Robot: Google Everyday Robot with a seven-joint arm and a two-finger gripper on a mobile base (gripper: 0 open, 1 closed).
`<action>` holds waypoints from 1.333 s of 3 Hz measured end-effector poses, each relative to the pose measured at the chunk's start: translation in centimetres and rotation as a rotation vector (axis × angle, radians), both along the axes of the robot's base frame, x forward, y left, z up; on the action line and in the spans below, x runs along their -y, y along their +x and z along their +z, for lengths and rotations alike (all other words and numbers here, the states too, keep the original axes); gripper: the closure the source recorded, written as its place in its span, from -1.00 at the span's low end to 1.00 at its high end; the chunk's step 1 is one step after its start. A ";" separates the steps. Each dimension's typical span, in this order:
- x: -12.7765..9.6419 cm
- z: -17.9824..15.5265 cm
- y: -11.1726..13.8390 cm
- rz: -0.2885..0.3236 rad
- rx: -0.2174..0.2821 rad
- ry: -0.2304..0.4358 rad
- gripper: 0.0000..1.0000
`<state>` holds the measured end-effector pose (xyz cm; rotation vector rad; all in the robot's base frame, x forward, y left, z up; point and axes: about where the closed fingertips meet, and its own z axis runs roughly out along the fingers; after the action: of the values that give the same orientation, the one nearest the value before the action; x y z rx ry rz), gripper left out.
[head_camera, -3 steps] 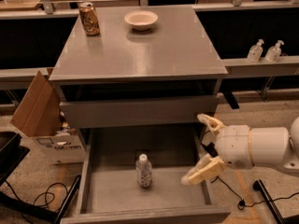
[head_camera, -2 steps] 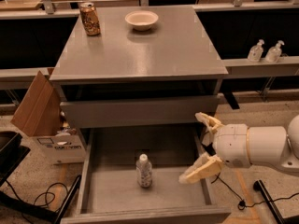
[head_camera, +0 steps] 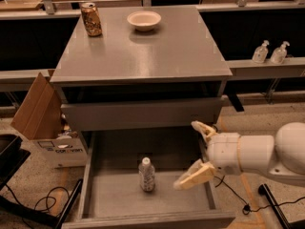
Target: Pick blue plastic bottle from middle drawer and place on counter
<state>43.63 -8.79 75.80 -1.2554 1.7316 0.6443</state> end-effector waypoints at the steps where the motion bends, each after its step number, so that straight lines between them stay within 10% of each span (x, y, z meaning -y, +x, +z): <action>1: -2.8 -5.9 1.8 -0.007 -0.041 0.052 -1.00; 4: -7.1 -20.3 7.1 -0.028 -0.135 0.143 -1.00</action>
Offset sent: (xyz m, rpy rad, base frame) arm 0.0678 0.0734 -0.1973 0.1383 0.1517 -0.0484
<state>50.72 -1.71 55.54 -1.1086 1.7755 0.8384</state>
